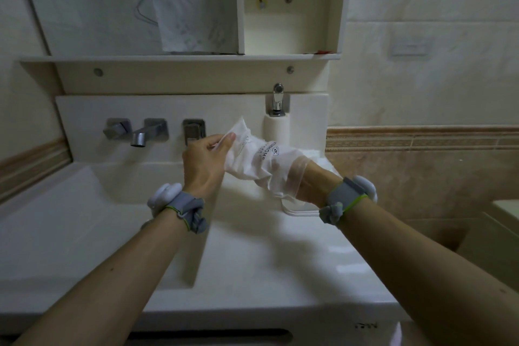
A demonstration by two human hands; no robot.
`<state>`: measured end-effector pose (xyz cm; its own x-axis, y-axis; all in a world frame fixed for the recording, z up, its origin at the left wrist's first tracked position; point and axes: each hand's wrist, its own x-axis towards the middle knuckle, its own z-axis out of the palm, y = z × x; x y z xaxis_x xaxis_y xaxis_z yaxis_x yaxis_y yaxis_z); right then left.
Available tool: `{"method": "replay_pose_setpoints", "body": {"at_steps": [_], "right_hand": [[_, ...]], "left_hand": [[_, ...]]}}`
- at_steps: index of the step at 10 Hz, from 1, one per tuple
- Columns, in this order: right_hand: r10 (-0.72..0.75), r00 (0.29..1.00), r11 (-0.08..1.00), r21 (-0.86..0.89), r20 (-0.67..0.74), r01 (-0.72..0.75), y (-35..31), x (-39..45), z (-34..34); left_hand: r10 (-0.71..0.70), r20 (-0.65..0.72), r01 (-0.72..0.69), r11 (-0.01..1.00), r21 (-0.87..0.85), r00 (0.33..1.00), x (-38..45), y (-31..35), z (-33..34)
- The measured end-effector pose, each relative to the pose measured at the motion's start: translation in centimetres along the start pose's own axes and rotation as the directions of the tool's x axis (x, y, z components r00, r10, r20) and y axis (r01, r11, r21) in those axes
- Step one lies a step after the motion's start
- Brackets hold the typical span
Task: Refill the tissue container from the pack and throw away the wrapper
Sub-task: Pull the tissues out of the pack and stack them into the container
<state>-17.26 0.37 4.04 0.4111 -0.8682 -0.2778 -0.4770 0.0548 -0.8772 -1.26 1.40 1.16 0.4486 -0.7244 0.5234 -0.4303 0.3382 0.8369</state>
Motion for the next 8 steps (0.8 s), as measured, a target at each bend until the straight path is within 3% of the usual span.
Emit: {"method": "replay_pose_setpoints", "body": {"at_steps": [1, 2, 3, 4, 5, 6, 7, 8], "right_hand": [[-0.156, 0.983, 0.871, 0.457, -0.093, 0.181, 2.2, 1.1, -0.6], [-0.283, 0.955, 0.904, 0.307, -0.087, 0.296, 1.9, -1.1, -0.4], [-0.333, 0.934, 0.911, 0.211, -0.132, 0.354, 2.2, -1.1, -0.1], [-0.363, 0.896, 0.928, -0.013, -0.256, 0.372, 2.6, -0.9, -0.6], [-0.368, 0.806, 0.928, -0.123, -0.463, 0.353, 3.0, -0.3, -2.0], [-0.212, 0.864, 0.945, 0.129, -0.456, 0.3, 2.9, 0.0, -2.7], [-0.128, 0.901, 0.896, 0.342, -0.414, 0.285, 2.2, 0.0, -3.1], [-0.148, 0.843, 0.919, 0.242, -0.517, 0.31, 1.6, 0.7, -3.7]], "left_hand": [[-0.137, -0.028, 0.137, 0.991, 0.001, 0.99, 0.9, -1.0, -0.5], [-0.316, -0.111, 0.319, 0.948, 0.009, 0.942, 1.7, -2.1, -1.5], [-0.408, -0.196, 0.446, 0.866, 0.225, 0.892, 2.3, -3.1, -2.9], [-0.473, -0.203, 0.514, 0.765, 0.388, 0.857, 2.5, -3.5, -3.5], [-0.495, -0.142, 0.481, 0.672, 0.563, 0.858, 2.2, -3.6, -3.5], [-0.557, 0.054, 0.444, 0.713, 0.543, 0.829, 1.6, -3.1, -3.5], [-0.665, 0.304, 0.392, 0.684, 0.615, 0.682, 0.9, -1.6, -3.6], [-0.72, 0.362, 0.231, 0.582, 0.78, 0.591, 0.8, 0.2, -3.3]]}}
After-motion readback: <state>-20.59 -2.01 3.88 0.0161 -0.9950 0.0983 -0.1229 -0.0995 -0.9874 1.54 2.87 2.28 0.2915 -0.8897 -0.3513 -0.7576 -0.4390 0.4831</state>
